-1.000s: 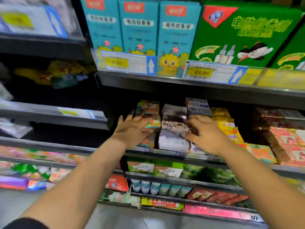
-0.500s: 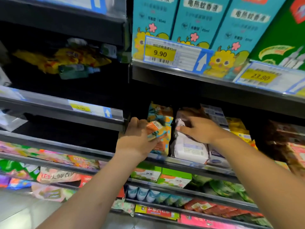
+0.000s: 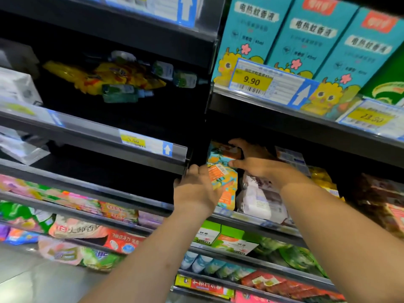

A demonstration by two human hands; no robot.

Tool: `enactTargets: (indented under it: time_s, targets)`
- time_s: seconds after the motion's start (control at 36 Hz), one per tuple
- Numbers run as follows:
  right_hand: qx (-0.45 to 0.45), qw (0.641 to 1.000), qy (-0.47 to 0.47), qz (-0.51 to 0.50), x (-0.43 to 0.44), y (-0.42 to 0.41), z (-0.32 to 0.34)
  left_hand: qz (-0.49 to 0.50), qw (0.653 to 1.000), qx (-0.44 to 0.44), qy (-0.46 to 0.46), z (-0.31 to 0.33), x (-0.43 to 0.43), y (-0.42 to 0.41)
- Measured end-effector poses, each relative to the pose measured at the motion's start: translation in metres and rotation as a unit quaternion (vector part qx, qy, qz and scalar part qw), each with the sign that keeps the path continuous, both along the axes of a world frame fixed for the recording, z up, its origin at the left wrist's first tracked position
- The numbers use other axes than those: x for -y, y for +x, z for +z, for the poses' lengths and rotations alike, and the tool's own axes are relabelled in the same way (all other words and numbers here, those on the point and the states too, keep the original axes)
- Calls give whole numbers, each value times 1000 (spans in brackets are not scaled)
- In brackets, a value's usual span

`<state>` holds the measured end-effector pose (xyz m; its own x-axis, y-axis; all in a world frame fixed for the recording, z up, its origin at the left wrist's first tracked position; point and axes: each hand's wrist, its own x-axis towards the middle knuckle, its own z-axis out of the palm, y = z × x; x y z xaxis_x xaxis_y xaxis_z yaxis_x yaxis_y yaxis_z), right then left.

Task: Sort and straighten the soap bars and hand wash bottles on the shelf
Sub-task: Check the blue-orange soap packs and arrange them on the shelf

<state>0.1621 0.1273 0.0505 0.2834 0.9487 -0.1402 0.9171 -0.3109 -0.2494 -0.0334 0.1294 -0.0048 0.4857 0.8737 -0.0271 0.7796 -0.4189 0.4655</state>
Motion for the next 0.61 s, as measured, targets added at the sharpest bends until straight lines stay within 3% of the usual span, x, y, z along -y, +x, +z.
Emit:
enactTargets:
  time_s: [0.22, 0.42, 0.5, 0.61]
  targets:
    - [-30, 999, 8, -16, -3, -1, -5, -11, 1000, -6, 8, 2, -1, 0]
    - [51, 996, 73, -10, 7, -7, -2, -15, 997, -65, 50, 5, 1, 6]
    - [78, 991, 103, -24, 24, -8, 5, -19, 997, -73, 30, 13, -2, 12]
    - [40, 993, 86, -74, 52, -5, 11, -21, 999, -39, -4, 15, -6, 14]
